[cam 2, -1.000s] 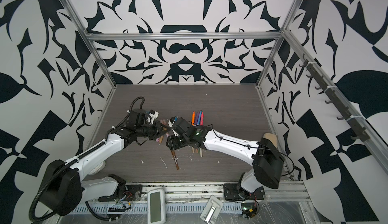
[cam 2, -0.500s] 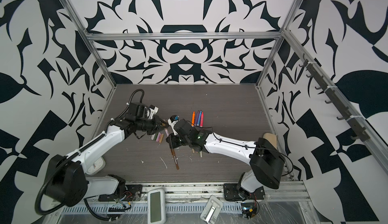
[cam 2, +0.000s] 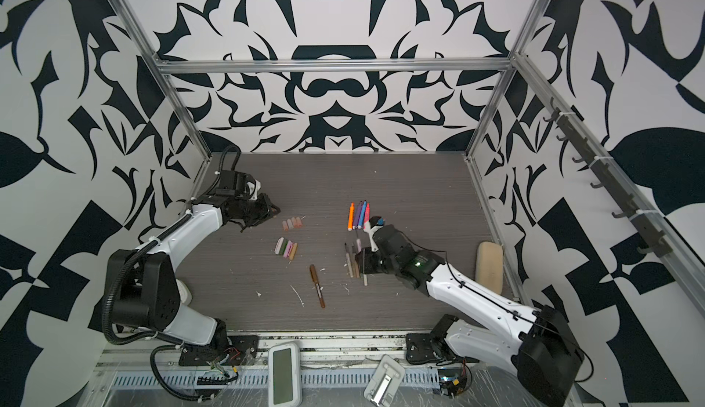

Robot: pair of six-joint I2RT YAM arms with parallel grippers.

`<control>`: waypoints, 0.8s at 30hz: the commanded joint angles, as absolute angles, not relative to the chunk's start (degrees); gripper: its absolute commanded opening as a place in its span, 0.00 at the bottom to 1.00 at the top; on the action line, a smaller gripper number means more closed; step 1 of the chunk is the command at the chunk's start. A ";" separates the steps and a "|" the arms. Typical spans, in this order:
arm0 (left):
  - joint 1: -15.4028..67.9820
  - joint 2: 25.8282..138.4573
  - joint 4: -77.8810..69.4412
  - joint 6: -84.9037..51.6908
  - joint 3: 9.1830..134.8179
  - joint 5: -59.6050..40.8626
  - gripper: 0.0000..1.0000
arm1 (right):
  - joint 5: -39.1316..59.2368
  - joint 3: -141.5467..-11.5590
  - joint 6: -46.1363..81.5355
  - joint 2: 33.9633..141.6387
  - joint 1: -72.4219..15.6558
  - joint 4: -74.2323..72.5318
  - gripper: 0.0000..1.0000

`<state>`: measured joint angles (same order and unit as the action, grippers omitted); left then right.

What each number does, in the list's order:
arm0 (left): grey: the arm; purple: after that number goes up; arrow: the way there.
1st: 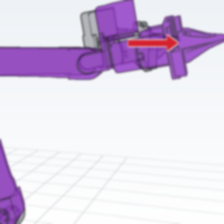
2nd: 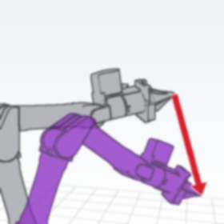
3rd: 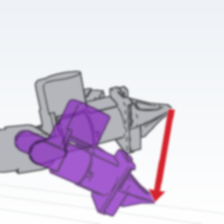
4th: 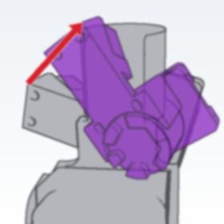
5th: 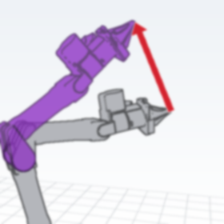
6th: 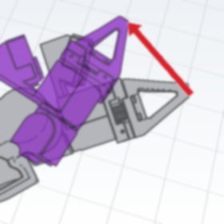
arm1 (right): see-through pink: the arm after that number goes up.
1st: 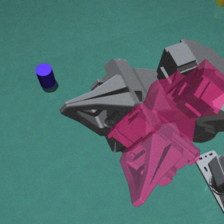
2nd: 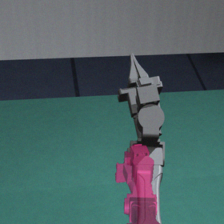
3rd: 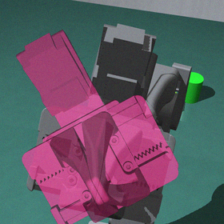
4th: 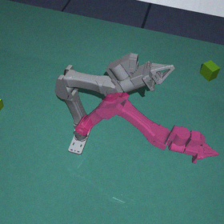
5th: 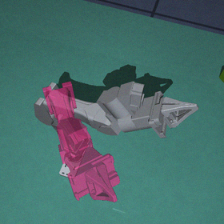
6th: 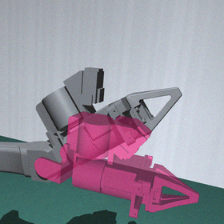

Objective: Open the pen caps
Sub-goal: 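Pull the tan cap off with the left gripper while the right holds, then set the tan cap down with the left gripper while the right lowers the pen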

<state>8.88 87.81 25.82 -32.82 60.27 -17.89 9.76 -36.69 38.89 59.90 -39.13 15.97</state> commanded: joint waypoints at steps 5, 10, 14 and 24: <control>8.70 87.56 31.66 -28.95 54.93 -6.88 0.00 | 14.53 -33.01 33.16 64.39 -31.37 15.73 0.00; 8.68 88.43 30.50 -29.36 53.11 -5.58 0.00 | 17.10 -31.53 33.16 71.47 -31.06 8.76 0.00; 8.70 88.94 30.26 -28.94 52.43 -6.38 0.00 | 17.84 -29.89 34.01 73.62 -30.98 6.08 0.00; 8.70 90.42 29.75 -28.96 52.68 -6.67 0.00 | 18.19 -27.69 34.80 72.94 -31.02 5.33 0.31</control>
